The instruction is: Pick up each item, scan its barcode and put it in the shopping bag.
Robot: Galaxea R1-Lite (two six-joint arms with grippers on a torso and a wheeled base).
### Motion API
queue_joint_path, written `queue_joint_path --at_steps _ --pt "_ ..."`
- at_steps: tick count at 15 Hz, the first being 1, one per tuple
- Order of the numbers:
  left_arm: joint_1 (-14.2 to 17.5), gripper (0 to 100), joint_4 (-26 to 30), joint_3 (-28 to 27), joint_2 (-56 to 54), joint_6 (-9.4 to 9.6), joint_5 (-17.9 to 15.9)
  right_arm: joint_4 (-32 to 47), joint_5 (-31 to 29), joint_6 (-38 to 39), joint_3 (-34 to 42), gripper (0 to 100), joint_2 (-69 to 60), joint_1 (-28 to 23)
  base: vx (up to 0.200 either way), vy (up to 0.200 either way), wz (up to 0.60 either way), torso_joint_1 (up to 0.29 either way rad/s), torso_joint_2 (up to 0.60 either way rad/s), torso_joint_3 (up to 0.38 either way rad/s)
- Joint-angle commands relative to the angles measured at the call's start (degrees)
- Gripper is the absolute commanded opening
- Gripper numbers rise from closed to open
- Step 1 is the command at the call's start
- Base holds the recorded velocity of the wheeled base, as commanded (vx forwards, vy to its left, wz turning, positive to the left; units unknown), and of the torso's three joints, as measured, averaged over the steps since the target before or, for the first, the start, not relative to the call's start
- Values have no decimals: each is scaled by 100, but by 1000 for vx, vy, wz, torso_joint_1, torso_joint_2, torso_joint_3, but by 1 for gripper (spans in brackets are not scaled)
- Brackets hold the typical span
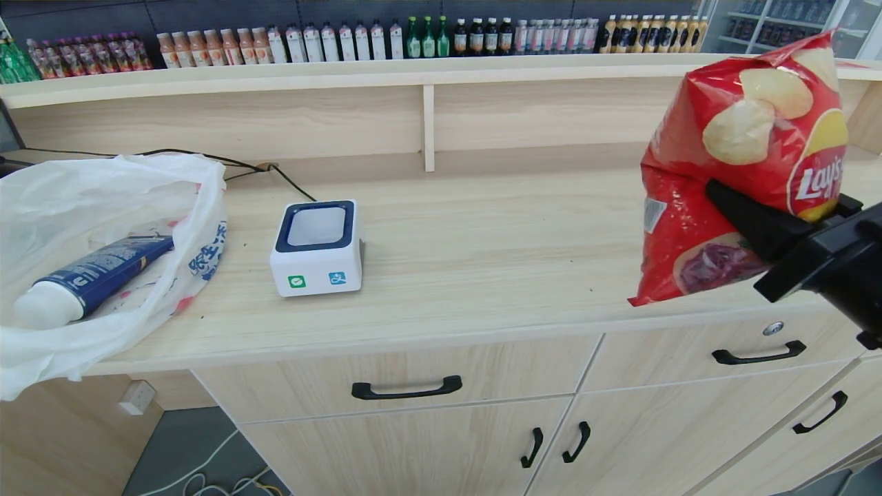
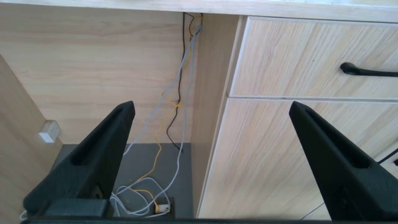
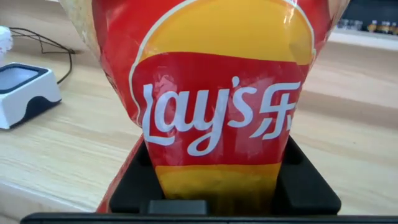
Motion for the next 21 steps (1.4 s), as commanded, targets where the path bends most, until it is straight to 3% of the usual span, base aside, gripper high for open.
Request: queue_joint_path --at_steps 1,3,7,12,14,21 --pt "0 100 0 0 -2 -4 1 -169 176 -98 -383 0 457 -91 0 0 0 0 0 0" --pt "-9 100 0 0 -2 5 1 -828 440 -10 -506 0 852 -398 0 0 0 0 0 0" --pt "-9 100 0 0 -2 13 1 -854 458 -81 -752 0 922 -433 0 0 0 0 0 0" --pt "0 100 0 0 -2 -4 1 -1039 414 -81 -383 0 870 -407 0 0 0 0 0 0" --pt "0 100 0 0 -2 -13 1 -1232 431 -19 48 0 896 -416 0 200 0 5 5 2" --pt "0 100 9 0 -2 -22 1 -1408 431 341 435 0 1054 -512 0 200 0 7 4 1"
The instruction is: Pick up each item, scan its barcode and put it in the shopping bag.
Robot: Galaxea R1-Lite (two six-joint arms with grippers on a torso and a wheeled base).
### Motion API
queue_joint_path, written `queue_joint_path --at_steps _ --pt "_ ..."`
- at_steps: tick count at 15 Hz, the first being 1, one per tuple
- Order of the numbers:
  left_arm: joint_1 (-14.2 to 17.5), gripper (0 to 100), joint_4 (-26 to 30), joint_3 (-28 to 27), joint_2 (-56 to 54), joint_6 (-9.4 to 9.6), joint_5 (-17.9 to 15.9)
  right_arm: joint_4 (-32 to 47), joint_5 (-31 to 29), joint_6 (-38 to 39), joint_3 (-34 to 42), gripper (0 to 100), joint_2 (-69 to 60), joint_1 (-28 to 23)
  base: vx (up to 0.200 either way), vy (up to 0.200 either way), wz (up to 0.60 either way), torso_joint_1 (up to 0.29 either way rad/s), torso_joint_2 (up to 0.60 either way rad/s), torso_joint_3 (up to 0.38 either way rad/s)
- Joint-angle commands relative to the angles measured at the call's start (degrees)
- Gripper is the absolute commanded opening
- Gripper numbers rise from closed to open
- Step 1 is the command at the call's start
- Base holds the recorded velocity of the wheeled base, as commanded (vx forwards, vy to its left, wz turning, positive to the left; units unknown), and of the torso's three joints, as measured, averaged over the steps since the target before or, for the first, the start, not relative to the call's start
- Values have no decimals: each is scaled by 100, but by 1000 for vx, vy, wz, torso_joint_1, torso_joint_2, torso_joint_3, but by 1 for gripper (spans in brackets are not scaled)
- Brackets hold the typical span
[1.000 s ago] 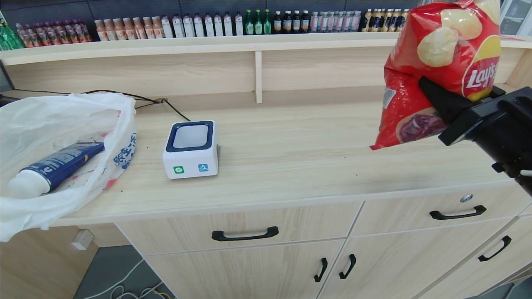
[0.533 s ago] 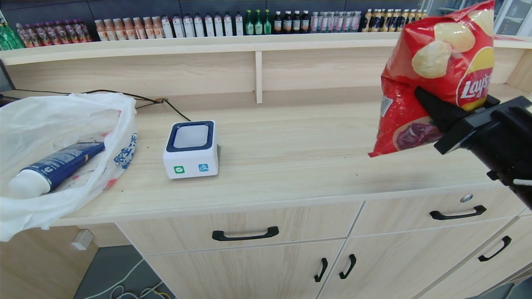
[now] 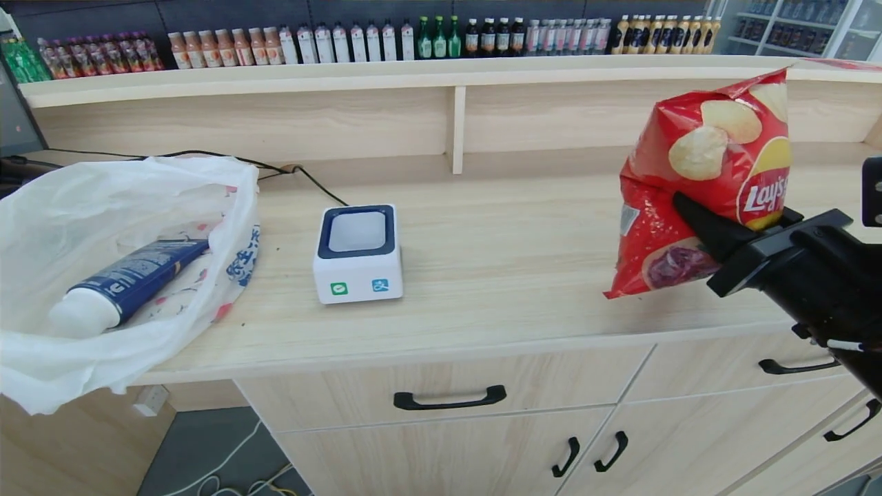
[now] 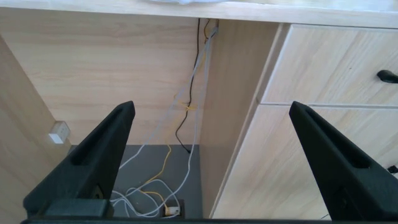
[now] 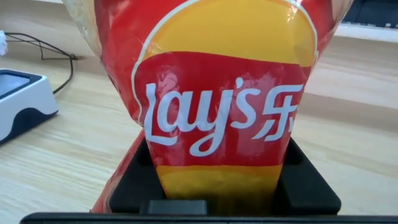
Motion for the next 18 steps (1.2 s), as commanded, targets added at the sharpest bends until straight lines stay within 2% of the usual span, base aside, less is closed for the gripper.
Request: queue_joint_path --at_steps 1,13,18 --pt "2 100 1 0 -2 -3 -1 -58 6 43 262 0 -5 -18 0 200 0 -7 2 2" --pt "2 100 1 0 -2 -12 -1 -76 15 113 315 0 -286 -132 0 200 0 4 2 1" --pt "2 100 -7 0 -2 32 -1 -102 15 201 464 0 -286 -238 0 0 0 0 0 0"
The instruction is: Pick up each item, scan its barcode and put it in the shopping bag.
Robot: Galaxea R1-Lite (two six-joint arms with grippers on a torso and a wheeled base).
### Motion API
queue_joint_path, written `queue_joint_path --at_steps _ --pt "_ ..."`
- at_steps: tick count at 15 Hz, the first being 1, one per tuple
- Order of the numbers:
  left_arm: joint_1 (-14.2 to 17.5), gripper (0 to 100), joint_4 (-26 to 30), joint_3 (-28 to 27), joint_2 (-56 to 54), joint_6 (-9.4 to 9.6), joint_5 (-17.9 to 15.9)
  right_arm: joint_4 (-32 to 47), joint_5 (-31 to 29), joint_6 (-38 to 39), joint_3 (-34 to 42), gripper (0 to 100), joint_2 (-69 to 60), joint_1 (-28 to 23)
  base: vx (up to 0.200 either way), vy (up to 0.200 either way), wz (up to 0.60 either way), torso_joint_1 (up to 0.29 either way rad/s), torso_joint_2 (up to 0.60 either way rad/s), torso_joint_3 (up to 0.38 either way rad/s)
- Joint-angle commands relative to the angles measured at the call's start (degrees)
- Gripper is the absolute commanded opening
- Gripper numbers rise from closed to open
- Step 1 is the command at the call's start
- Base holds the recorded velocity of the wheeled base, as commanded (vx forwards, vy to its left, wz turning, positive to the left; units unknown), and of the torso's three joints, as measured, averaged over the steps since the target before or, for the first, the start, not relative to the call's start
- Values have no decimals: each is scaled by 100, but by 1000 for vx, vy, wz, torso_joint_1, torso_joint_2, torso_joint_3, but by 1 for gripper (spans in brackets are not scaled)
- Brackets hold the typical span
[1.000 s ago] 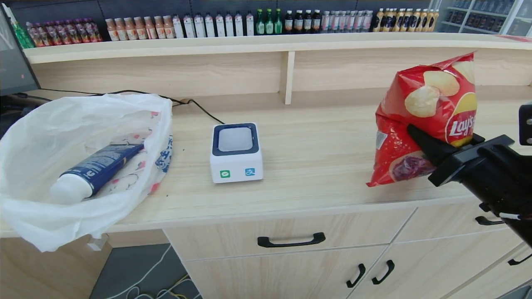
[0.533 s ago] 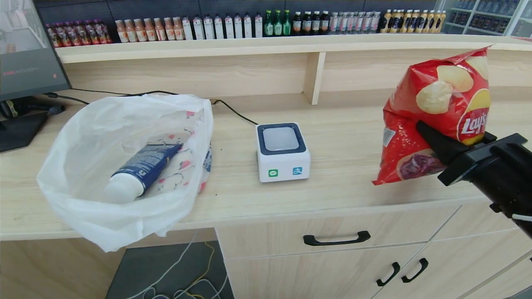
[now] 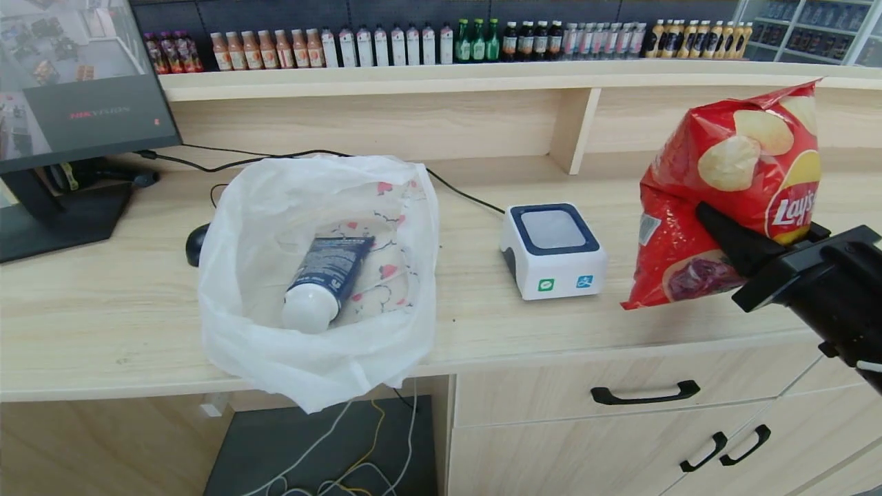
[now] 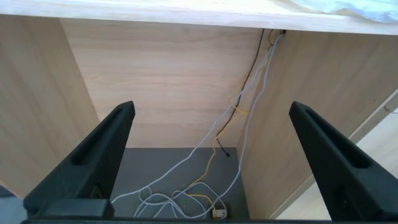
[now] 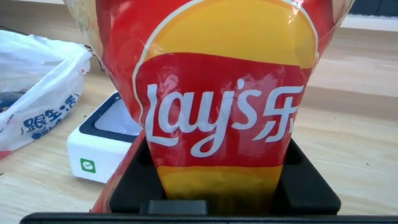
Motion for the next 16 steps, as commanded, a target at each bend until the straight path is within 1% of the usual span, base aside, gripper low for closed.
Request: queue_joint_path --at_steps 1,7,11,12,14,15,16 --pt "-6 100 0 0 -2 0 -1 0 6 10 54 0 6 -158 0 0 0 0 0 0" --pt "2 100 0 0 -2 0 -1 9 -12 106 335 0 -179 -228 0 0 0 0 0 0" --pt "2 100 0 0 -2 0 -1 299 -310 115 -104 0 -188 -167 0 0 0 0 0 0" --pt "2 100 0 0 -2 0 -1 510 -372 115 -280 0 -258 -105 0 0 0 0 0 0" --pt "2 100 0 0 -2 0 -1 1530 -697 89 -798 0 -539 255 0 0 0 0 0 0" --pt "-6 100 0 0 -2 0 -1 2048 -1057 80 -1080 0 -627 519 0 0 0 0 0 0" --pt "-6 100 0 0 -2 0 -1 2470 -1585 89 -1378 0 -662 914 0 0 0 0 0 0"
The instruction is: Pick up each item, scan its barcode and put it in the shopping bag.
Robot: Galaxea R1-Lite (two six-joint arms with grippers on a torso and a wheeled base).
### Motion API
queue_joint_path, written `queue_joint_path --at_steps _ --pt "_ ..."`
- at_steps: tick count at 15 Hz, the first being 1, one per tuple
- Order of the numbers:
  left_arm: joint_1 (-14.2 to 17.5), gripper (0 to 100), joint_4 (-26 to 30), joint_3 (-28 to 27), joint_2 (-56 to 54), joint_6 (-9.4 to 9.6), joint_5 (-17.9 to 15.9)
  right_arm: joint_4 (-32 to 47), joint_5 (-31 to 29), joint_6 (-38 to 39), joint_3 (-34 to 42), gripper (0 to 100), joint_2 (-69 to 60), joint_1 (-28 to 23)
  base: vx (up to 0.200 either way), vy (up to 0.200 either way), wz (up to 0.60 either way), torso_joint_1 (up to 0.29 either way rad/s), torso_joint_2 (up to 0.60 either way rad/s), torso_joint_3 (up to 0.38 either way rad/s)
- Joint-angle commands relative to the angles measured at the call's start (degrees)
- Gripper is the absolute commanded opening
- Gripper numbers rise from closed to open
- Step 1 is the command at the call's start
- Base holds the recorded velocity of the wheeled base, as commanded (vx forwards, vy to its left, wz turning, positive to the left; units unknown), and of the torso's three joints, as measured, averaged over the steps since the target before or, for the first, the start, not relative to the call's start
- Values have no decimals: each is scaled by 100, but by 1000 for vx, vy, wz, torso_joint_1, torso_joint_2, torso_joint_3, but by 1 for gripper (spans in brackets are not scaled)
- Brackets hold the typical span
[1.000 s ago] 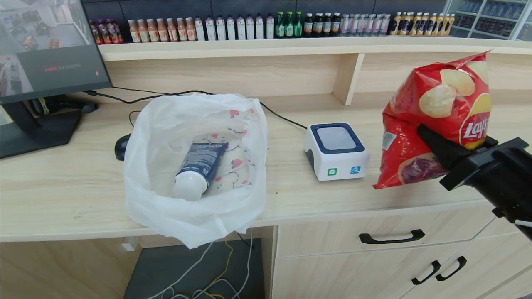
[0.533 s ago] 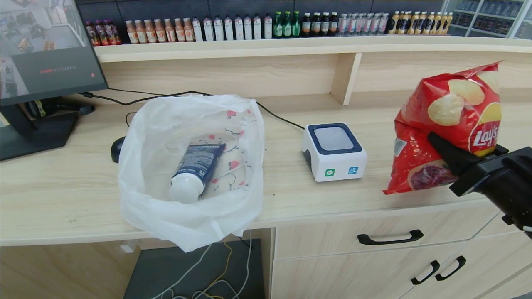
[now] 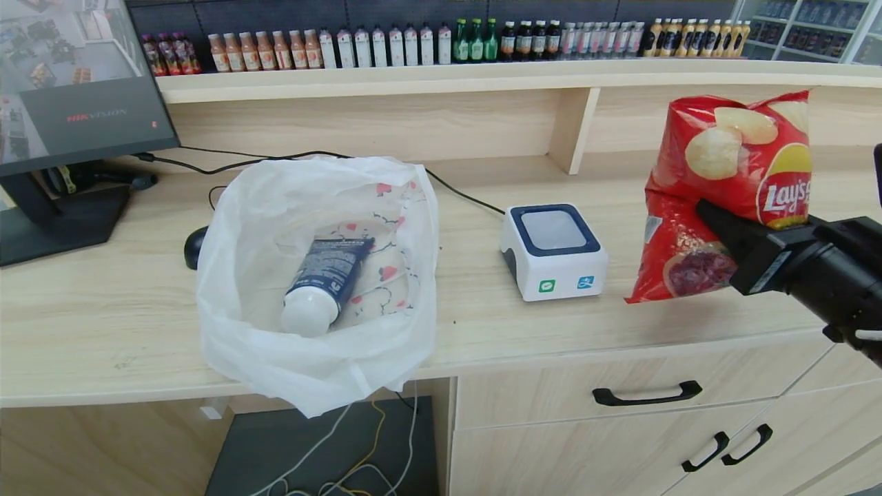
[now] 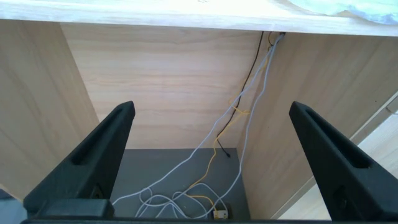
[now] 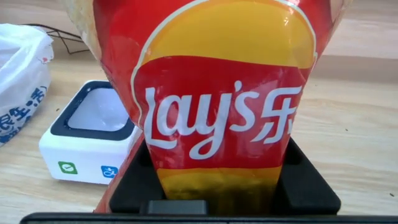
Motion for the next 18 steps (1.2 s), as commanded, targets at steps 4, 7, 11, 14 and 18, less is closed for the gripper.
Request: queue_joint_path --at_steps 4,7,11,14,18 --pt "0 100 0 0 -2 0 1 1353 -1689 19 -1034 0 -111 1736 0 0 0 0 0 0" --pt "0 100 0 0 -2 0 1 1388 -2261 19 -1412 0 285 2167 0 0 0 0 0 0" --pt "0 100 0 0 -2 0 1 1388 -2313 10 -1861 0 830 2202 0 0 0 0 0 0" --pt "0 100 0 0 -2 0 1 1388 -2322 10 -2036 0 1093 2202 0 0 0 0 0 0" --pt "0 100 0 0 -2 0 1 1380 -2463 19 -1940 0 1102 2202 0 0 0 0 0 0"
